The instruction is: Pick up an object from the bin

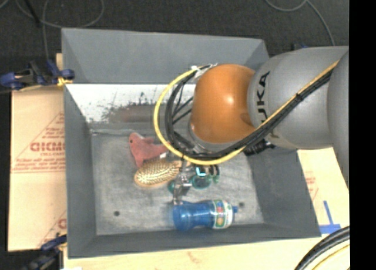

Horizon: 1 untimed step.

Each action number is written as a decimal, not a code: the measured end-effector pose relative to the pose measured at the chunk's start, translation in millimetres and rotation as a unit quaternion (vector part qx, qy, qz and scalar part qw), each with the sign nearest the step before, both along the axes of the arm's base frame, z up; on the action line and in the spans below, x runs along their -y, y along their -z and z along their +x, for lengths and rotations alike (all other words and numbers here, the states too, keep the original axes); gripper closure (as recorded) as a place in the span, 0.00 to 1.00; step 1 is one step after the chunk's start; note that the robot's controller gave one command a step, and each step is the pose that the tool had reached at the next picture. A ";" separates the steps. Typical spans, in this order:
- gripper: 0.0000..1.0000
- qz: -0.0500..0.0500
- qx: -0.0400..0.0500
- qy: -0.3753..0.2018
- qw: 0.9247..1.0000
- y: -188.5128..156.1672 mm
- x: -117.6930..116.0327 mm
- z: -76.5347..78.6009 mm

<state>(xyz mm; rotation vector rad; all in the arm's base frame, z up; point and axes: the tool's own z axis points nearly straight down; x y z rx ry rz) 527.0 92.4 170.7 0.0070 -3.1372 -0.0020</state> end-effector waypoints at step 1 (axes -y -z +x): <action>0.00 0.000 0.004 0.001 1.000 -3.5 0.2 1.8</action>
Offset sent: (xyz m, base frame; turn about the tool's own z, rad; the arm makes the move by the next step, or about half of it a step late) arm 0.0389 0.0140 -0.1007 -0.0415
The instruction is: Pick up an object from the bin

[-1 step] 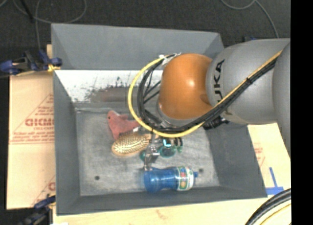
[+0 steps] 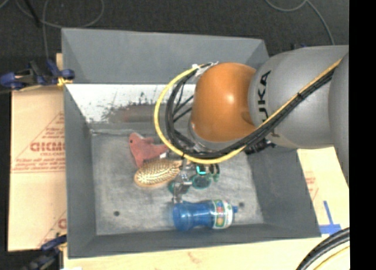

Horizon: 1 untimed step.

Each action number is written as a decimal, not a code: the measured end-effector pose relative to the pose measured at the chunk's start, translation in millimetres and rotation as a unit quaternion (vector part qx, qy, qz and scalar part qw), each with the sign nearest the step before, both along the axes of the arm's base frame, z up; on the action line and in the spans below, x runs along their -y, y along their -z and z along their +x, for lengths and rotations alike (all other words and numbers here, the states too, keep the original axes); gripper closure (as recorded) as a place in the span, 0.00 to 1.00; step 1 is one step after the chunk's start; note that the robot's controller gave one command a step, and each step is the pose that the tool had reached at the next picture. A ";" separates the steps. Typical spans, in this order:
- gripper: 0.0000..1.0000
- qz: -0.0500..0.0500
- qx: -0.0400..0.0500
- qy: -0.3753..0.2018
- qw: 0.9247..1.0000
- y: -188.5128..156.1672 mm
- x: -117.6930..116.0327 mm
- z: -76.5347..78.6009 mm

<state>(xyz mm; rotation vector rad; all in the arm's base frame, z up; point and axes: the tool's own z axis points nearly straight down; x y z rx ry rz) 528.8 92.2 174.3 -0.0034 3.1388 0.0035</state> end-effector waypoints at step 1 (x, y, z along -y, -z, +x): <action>0.00 0.000 0.005 -0.008 1.000 40.4 -5.8 19.2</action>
Offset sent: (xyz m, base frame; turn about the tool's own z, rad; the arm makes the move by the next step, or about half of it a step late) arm 0.0173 0.0103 -0.1043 -0.1701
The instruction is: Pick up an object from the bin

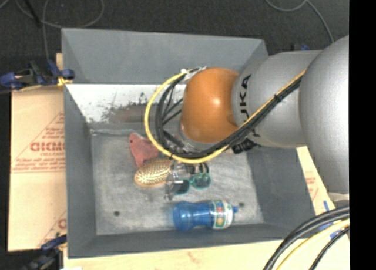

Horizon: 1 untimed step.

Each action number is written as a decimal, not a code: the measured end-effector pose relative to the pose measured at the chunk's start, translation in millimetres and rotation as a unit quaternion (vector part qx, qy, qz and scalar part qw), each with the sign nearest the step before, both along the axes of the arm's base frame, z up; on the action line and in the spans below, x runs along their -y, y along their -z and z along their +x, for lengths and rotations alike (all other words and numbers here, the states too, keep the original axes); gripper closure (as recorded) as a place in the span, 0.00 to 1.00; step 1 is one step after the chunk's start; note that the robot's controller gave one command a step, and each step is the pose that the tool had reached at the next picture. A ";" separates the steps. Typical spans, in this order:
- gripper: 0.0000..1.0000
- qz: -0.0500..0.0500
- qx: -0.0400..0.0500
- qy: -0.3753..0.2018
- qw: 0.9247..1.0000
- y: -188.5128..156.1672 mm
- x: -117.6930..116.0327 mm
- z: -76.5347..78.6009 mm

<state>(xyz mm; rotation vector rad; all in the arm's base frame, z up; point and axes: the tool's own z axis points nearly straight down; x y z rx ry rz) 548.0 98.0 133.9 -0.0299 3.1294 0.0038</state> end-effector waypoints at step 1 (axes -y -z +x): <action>0.00 -0.003 -0.003 -0.059 0.998 45.6 -1.6 1.0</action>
Offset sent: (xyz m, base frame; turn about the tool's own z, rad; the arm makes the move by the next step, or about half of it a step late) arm 0.0346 -0.0025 -0.0639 -0.1390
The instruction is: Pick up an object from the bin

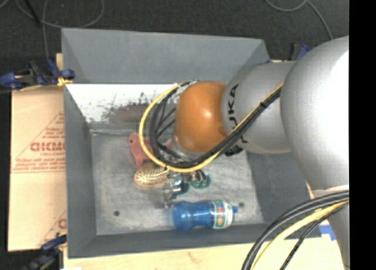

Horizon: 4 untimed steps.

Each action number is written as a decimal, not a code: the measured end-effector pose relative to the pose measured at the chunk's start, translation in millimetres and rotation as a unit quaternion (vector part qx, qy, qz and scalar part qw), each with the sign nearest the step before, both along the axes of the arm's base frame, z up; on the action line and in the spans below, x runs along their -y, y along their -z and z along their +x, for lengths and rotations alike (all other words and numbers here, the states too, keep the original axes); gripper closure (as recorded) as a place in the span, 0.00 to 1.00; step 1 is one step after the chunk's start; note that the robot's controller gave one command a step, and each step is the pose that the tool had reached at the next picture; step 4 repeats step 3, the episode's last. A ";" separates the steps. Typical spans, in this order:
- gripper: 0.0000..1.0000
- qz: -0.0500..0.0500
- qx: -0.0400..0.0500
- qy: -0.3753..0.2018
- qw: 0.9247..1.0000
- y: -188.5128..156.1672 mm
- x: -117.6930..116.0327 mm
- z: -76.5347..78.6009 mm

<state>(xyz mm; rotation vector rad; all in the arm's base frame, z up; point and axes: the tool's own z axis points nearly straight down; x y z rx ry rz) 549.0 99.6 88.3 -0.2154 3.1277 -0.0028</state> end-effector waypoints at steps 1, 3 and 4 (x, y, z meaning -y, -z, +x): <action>1.00 0.005 0.008 -0.009 1.000 6.7 1.0 41.4; 1.00 0.002 -0.002 0.016 1.000 -112.9 -0.2 41.7; 1.00 0.002 -0.002 0.016 1.000 -112.9 -0.2 41.7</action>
Offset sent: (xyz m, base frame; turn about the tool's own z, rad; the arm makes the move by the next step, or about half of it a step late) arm 0.0000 0.0000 0.0000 0.0000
